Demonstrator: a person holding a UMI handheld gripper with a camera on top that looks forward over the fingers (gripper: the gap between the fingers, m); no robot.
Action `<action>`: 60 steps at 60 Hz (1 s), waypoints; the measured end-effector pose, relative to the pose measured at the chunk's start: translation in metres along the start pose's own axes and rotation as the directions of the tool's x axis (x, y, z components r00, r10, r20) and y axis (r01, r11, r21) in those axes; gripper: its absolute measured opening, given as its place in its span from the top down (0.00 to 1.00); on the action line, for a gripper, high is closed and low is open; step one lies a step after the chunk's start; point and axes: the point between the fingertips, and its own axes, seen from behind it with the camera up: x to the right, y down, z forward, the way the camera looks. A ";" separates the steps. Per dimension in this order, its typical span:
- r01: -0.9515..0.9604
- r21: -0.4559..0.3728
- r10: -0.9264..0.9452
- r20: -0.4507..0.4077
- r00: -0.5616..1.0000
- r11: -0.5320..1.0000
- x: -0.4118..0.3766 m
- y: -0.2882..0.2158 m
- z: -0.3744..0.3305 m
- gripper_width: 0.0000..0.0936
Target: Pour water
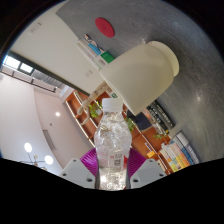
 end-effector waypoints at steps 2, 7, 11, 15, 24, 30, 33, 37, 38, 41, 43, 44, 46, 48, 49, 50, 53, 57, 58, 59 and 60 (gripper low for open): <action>-0.003 0.002 0.003 0.004 1.000 1.000 -0.003 -0.003 -0.001 0.59; 0.015 0.004 -0.015 -0.002 1.000 1.000 -0.004 -0.006 -0.001 0.60; 0.027 -0.001 -0.027 -0.008 1.000 1.000 -0.006 -0.003 -0.002 0.60; 0.084 -0.031 -0.085 -0.023 0.996 0.996 -0.006 0.007 -0.001 0.59; 0.368 -0.136 -0.373 -0.012 0.928 0.920 -0.021 0.049 0.004 0.59; 0.686 -0.199 -0.699 0.002 0.715 0.700 -0.031 0.072 0.011 0.58; 0.823 -0.205 -0.840 0.005 0.542 0.530 -0.042 0.073 0.015 0.58; 0.957 -0.159 -0.966 0.048 0.255 0.244 -0.068 0.068 0.012 0.58; 0.972 -0.154 -0.982 0.038 0.187 0.179 -0.075 0.069 0.015 0.58; 0.989 -0.145 -1.000 0.011 -0.029 -0.030 -0.090 0.057 0.018 0.58; 0.977 -0.138 -0.986 -0.014 -0.166 -0.163 -0.098 0.040 0.022 0.58; 0.966 -0.136 -0.973 -0.034 -0.228 -0.222 -0.103 0.033 0.023 0.58; 0.935 -0.133 -0.937 -0.079 -0.340 -0.328 -0.112 0.017 0.025 0.58; 0.899 -0.126 -0.893 -0.125 -0.433 -0.419 -0.121 -0.001 0.023 0.58; 0.881 -0.133 -0.870 -0.151 -0.470 -0.453 -0.129 -0.004 0.020 0.58; 0.862 -0.138 -0.845 -0.173 -0.506 -0.487 -0.135 -0.011 0.021 0.58; 0.804 -0.171 -0.766 -0.243 -0.595 -0.570 -0.143 -0.045 0.024 0.58; 0.755 -0.215 -0.683 -0.328 -0.653 -0.619 -0.163 -0.085 0.016 0.58; 0.751 -0.224 -0.671 -0.344 -0.657 -0.621 -0.166 -0.092 0.014 0.58; 0.749 -0.231 -0.662 -0.358 -0.659 -0.621 -0.168 -0.100 0.013 0.58; 0.748 -0.231 -0.656 -0.369 -0.659 -0.622 -0.162 -0.119 0.018 0.58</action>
